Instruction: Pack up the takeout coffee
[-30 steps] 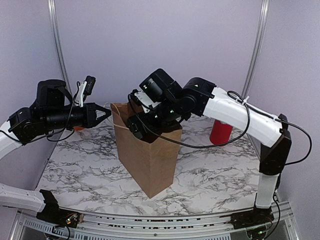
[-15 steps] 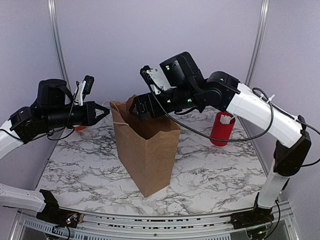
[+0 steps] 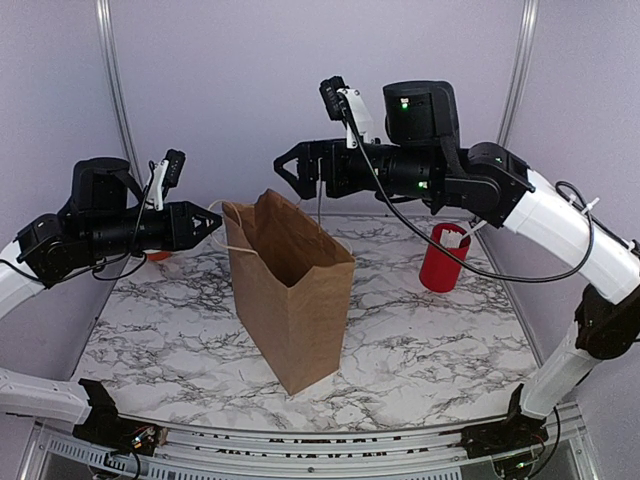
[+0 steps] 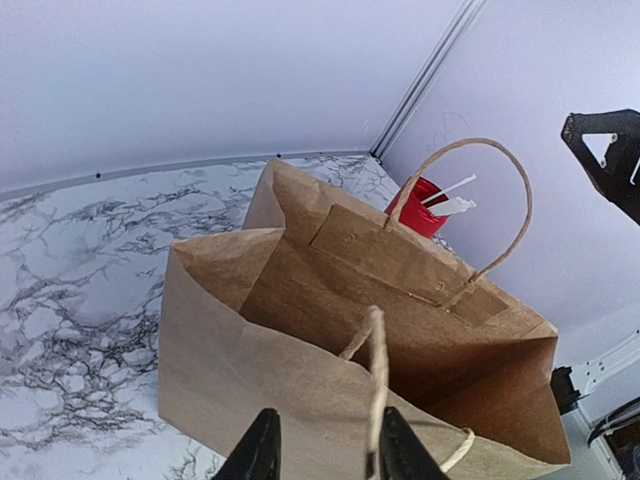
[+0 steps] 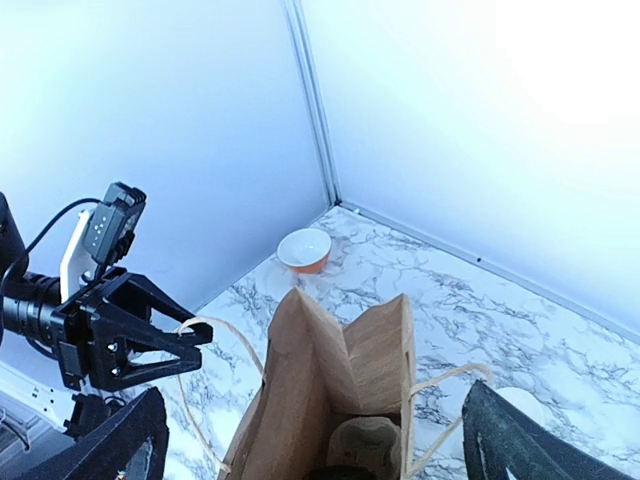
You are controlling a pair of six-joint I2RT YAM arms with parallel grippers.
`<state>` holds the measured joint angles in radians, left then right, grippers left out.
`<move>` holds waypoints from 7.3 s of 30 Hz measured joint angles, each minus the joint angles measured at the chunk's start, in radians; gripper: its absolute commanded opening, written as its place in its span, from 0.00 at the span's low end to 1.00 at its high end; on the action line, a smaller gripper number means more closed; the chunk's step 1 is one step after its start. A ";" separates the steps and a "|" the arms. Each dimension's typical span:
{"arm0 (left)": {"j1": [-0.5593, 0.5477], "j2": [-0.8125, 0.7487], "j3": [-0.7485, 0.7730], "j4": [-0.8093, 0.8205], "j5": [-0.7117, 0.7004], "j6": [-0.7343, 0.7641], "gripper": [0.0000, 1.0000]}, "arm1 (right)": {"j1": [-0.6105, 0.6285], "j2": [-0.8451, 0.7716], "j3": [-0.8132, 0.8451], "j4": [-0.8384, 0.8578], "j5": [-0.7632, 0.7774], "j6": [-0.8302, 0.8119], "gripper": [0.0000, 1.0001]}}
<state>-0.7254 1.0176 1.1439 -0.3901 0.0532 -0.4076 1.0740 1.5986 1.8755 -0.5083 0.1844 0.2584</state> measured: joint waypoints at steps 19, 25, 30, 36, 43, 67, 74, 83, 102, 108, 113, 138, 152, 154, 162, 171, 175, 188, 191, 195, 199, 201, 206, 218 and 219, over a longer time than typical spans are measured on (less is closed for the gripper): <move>0.000 -0.060 0.000 0.024 -0.006 -0.008 0.99 | -0.148 -0.187 -0.216 0.012 0.175 0.043 1.00; 0.000 -0.105 -0.014 0.086 -0.007 -0.028 0.99 | -0.240 -0.249 -0.325 0.003 0.178 0.087 1.00; 0.000 -0.135 -0.035 0.121 -0.073 -0.053 0.99 | -0.332 -0.299 -0.409 -0.001 0.167 0.115 1.00; 0.060 -0.128 -0.036 0.117 -0.203 -0.080 0.99 | -0.468 -0.364 -0.489 -0.023 0.143 0.153 0.99; 0.278 -0.037 -0.036 0.079 -0.173 -0.109 0.99 | -0.699 -0.429 -0.632 -0.031 0.072 0.200 0.98; 0.467 -0.047 -0.280 0.094 -0.169 0.043 0.99 | -1.044 -0.274 -0.933 0.359 -0.164 0.291 0.75; 0.467 -0.093 -0.289 0.118 -0.195 0.068 0.99 | -1.054 -0.186 -0.903 0.413 -0.133 0.275 0.63; 0.467 -0.094 -0.289 0.125 -0.194 0.076 0.99 | -1.057 -0.145 -0.865 0.459 -0.087 0.246 0.29; 0.467 -0.091 -0.289 0.126 -0.184 0.076 0.99 | -1.046 -0.165 -0.769 0.397 -0.050 0.154 0.00; 0.467 -0.089 -0.289 0.127 -0.183 0.076 0.99 | -0.990 -0.206 -0.704 0.330 0.017 0.113 0.00; 0.467 -0.085 -0.289 0.127 -0.182 0.076 0.99 | -0.932 -0.259 -0.658 0.291 0.080 0.081 0.00; 0.467 -0.060 -0.289 0.132 -0.163 0.075 0.99 | -0.917 -0.545 -0.559 0.226 -0.025 0.127 0.00; 0.469 -0.055 -0.289 0.132 -0.154 0.075 0.99 | -0.896 -0.565 -0.549 0.410 -0.426 0.296 0.00; 0.469 -0.053 -0.289 0.132 -0.153 0.075 0.99 | -0.874 -0.563 -0.548 0.435 -0.458 0.303 0.00; 0.470 -0.047 -0.289 0.133 -0.148 0.074 0.99 | -0.689 -0.494 -0.473 0.505 -0.568 0.291 0.00; 0.470 -0.047 -0.289 0.134 -0.148 0.074 0.99 | -0.634 -0.483 -0.466 0.546 -0.624 0.283 0.00; 0.470 -0.047 -0.289 0.135 -0.148 0.074 0.99 | -0.634 -0.481 -0.466 0.571 -0.674 0.286 0.00; 0.470 -0.040 -0.289 0.135 -0.145 0.072 0.99 | -0.625 -0.484 -0.491 0.625 -0.747 0.297 0.00; 0.470 -0.039 -0.289 0.136 -0.142 0.071 0.99 | -0.591 -0.472 -0.486 0.624 -0.758 0.285 0.00; 0.470 -0.039 -0.289 0.136 -0.140 0.071 0.99 | -0.505 -0.420 -0.441 0.579 -0.747 0.229 0.00; 0.470 -0.036 -0.289 0.137 -0.140 0.071 0.99 | -0.428 -0.366 -0.391 0.505 -0.700 0.152 0.00; 0.470 -0.035 -0.289 0.137 -0.140 0.071 0.99 | -0.389 -0.339 -0.361 0.454 -0.660 0.105 0.00; 0.470 -0.035 -0.289 0.138 -0.140 0.071 0.99 | -0.318 -0.262 -0.303 0.357 -0.596 0.018 0.12; 0.470 -0.035 -0.289 0.139 -0.140 0.071 0.99 | -0.293 -0.187 -0.288 0.252 -0.559 -0.030 0.32; 0.470 -0.035 -0.289 0.139 -0.140 0.071 0.99 | -0.293 -0.187 -0.288 0.252 -0.557 -0.031 0.37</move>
<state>-0.2558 0.9829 0.8547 -0.2512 -0.0872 -0.3367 0.7811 1.4117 1.5871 -0.2562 -0.3725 0.2272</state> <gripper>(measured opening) 0.992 0.280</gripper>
